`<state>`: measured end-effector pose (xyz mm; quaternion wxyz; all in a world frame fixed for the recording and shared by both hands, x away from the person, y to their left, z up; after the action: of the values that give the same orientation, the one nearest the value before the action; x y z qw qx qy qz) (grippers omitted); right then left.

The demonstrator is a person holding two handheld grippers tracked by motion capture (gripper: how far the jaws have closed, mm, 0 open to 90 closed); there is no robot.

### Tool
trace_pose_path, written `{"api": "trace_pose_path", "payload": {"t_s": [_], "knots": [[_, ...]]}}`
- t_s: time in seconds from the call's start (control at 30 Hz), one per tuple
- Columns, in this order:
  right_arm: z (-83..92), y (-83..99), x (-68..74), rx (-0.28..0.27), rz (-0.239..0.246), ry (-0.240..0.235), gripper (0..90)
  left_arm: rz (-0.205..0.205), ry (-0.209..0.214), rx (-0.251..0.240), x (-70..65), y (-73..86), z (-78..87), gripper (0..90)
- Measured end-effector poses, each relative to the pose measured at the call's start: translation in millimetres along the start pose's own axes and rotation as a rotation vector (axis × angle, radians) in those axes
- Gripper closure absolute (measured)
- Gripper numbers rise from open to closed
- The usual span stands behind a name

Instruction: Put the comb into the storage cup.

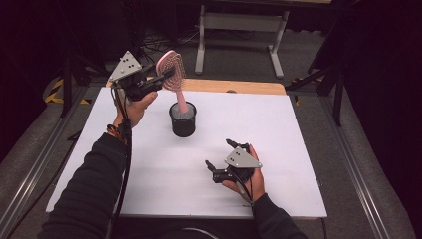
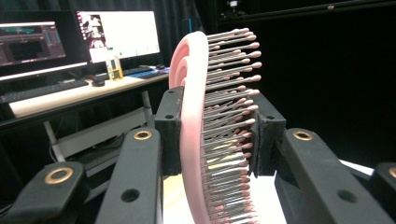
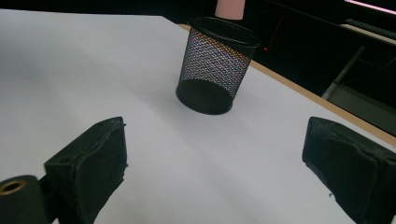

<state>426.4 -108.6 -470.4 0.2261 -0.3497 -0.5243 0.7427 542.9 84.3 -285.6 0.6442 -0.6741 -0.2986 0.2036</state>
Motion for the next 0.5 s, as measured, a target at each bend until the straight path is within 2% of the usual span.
{"api": "trace_pose_path", "payload": {"t_s": [0.23,0.5], "knots": [[-0.5,0.9,-0.9,0.006,0.003,0.005,7.3,0.001,-0.019,0.019,2.2,9.1,-10.2,63.7],[-0.3,1.2,-1.0,0.009,0.004,0.003,7.4,0.021,-0.025,0.053,3.8,24.7,-20.9,63.7]]}}
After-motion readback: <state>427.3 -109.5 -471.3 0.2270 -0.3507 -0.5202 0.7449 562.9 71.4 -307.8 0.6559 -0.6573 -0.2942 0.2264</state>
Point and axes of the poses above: each handheld gripper's, and its own axes: z roughly backward along the jaws, y roughly out of its underside, x roughly to its left, the point moved 9 cm from there along -z, roughly forward along the jaws, and after that the axes turned 6 degrees about -x, right-handed, at the moved point
